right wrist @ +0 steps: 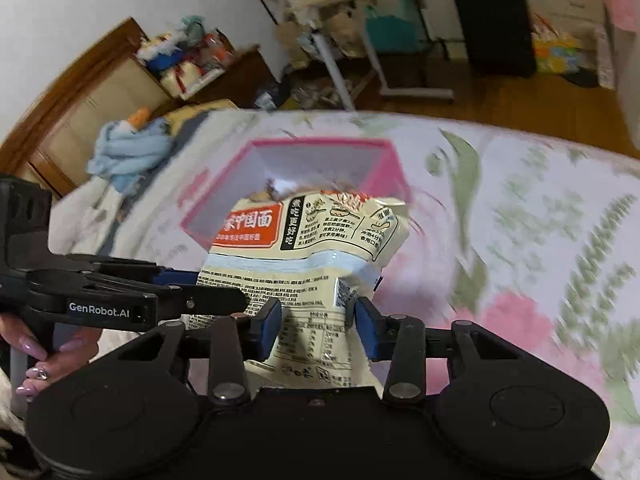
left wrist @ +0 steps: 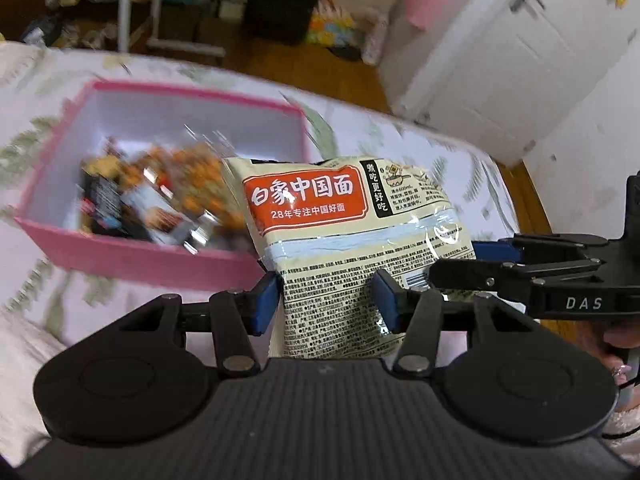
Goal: Organize snacks
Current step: 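Lower the noodle bag into the pink box and open both tools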
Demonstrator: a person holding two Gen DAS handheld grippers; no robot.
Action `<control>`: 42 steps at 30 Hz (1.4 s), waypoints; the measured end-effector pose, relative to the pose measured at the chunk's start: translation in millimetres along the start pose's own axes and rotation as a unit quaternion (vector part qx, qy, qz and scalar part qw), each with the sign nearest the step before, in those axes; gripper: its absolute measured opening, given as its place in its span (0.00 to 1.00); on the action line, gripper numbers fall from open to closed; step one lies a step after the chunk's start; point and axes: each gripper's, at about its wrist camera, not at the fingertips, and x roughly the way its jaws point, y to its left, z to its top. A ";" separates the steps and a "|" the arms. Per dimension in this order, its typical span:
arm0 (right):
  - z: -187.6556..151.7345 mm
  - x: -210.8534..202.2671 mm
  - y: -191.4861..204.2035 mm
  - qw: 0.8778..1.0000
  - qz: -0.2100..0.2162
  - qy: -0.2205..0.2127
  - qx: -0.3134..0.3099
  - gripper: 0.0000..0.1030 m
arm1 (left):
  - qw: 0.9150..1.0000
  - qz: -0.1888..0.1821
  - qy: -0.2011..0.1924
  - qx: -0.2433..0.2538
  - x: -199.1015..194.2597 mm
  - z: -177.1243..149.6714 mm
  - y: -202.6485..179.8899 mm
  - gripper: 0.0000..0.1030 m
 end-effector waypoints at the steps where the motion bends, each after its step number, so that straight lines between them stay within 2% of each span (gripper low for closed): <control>1: 7.6 7.3 4.2 1.000 0.010 -0.002 -0.002 0.40 | 1.000 0.010 -0.011 0.002 -4.5 4.3 6.9 0.49; 6: 38.3 49.0 15.7 0.998 0.061 -0.012 -0.003 0.36 | 0.996 0.073 -0.059 0.004 -17.4 27.8 42.9 0.49; 12: 52.4 115.3 14.0 0.995 0.093 0.012 0.036 0.35 | 0.987 0.142 -0.069 0.011 5.2 56.8 79.1 0.50; 15: 52.5 143.8 16.9 0.994 0.093 0.022 0.049 0.35 | 0.983 0.166 -0.071 0.042 24.6 69.5 91.1 0.50; 20: 56.0 171.8 14.2 0.994 0.081 0.029 0.062 0.35 | 0.978 0.192 -0.058 0.057 45.9 74.0 101.2 0.50; 23: 55.6 181.5 20.3 0.996 0.075 0.026 0.033 0.35 | 0.971 0.218 -0.068 0.065 57.9 72.7 102.2 0.54; 26: 53.4 183.0 21.7 0.996 0.080 0.029 0.023 0.38 | 0.965 0.250 -0.051 0.065 70.4 69.0 101.1 0.58; 28: 51.0 175.4 22.5 0.996 0.081 0.020 0.022 0.40 | 0.966 0.246 -0.046 0.060 72.3 65.4 100.7 0.58; 30: 47.8 166.4 25.6 0.998 0.058 0.009 0.001 0.45 | 0.968 0.241 -0.047 0.055 70.6 62.2 99.6 0.58; 35: 33.3 136.3 28.2 0.999 0.023 -0.016 -0.031 0.45 | 0.970 0.227 -0.060 0.056 57.3 53.9 89.0 0.58; 42: 10.6 93.9 29.3 0.996 -0.033 -0.061 -0.052 0.47 | 0.980 0.186 -0.058 0.044 37.0 42.6 71.3 0.58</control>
